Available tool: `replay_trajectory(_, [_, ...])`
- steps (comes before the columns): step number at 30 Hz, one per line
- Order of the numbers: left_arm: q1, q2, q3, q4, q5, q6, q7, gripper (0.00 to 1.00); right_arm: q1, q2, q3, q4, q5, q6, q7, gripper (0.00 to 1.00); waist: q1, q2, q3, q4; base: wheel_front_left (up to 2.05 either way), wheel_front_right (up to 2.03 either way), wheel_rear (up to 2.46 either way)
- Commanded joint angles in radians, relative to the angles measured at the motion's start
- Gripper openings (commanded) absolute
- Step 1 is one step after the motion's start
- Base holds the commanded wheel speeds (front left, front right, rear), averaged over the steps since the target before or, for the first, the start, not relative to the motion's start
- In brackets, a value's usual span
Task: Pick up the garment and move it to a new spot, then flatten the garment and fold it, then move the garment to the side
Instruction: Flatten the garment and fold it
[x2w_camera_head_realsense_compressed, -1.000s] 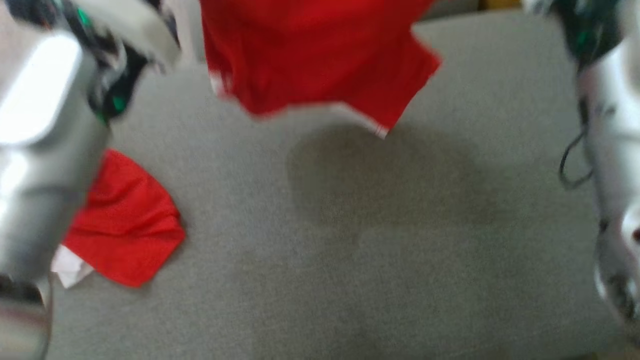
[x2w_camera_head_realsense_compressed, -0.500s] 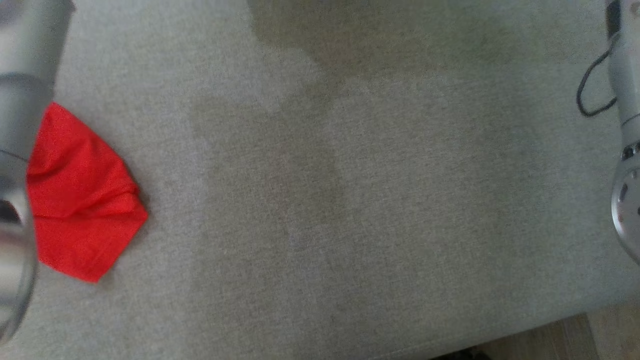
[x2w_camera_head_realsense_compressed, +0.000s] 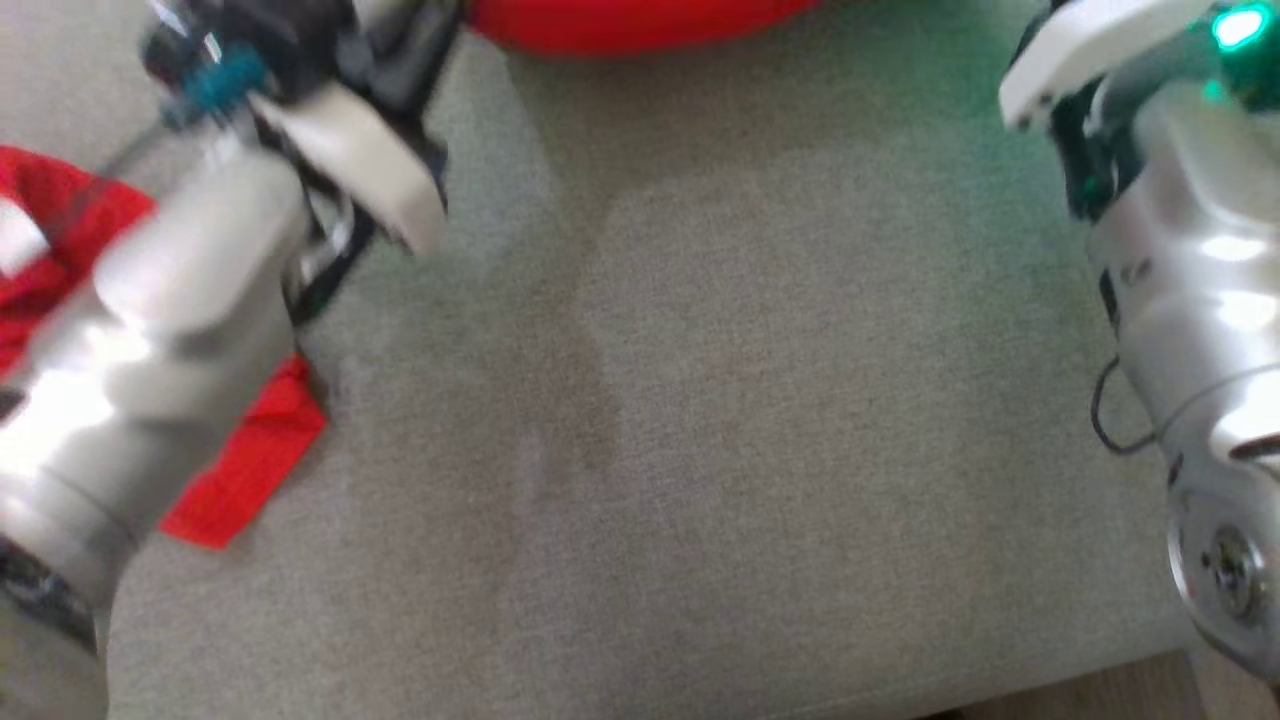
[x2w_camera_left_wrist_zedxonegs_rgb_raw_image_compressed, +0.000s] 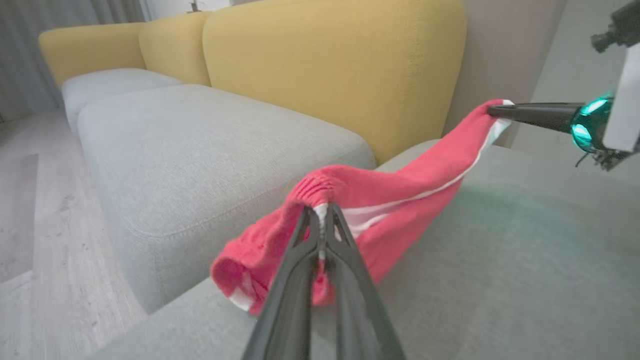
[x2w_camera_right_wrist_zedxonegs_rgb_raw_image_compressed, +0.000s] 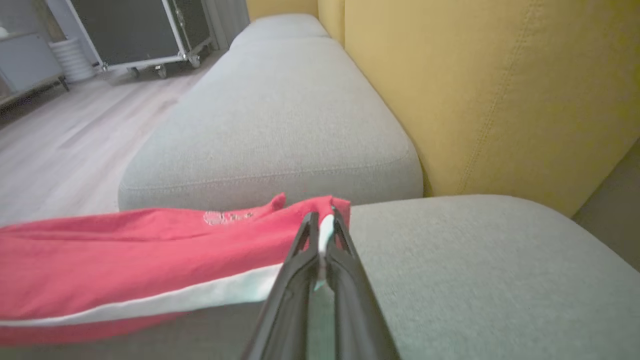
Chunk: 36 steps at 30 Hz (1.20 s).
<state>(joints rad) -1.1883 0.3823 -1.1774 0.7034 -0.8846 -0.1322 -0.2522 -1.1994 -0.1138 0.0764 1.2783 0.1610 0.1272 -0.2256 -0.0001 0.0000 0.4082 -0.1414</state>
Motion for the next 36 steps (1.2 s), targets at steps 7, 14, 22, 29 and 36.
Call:
replay_trajectory(7, [0.098,0.061,-0.055,-0.082,-0.073,0.002,-0.009,0.0,0.105,-0.044,0.174,-0.01,0.042,0.003,0.138,0.0,0.0001,0.0,-0.101,0.015,0.0,0.0,0.0])
replay_trajectory(14, [0.231,0.038,-0.097,-0.096,-0.035,0.002,-0.009,0.0,0.263,-0.133,0.394,-0.094,0.194,0.003,0.322,0.0,0.0001,0.0,-0.183,0.018,0.0,0.0,0.0])
replay_trajectory(22, [0.356,0.008,-0.061,-0.098,-0.03,0.002,-0.009,0.0,0.438,-0.332,0.624,-0.337,0.47,0.003,0.533,0.0,0.0001,0.0,-0.288,0.001,0.0,0.0,0.0])
replay_trajectory(29, [0.502,-0.012,-0.026,-0.127,-0.009,0.002,-0.009,0.0,0.558,-0.477,0.726,-0.485,0.642,0.003,0.64,0.0,0.0001,0.0,-0.386,-0.002,0.0,0.0,0.0])
replay_trajectory(36, [0.61,0.013,-0.063,-0.209,-0.002,0.002,-0.009,0.0,0.664,-0.589,0.743,-0.603,0.748,0.003,0.701,0.0,0.0001,0.0,-0.444,0.002,0.0,0.0,0.0])
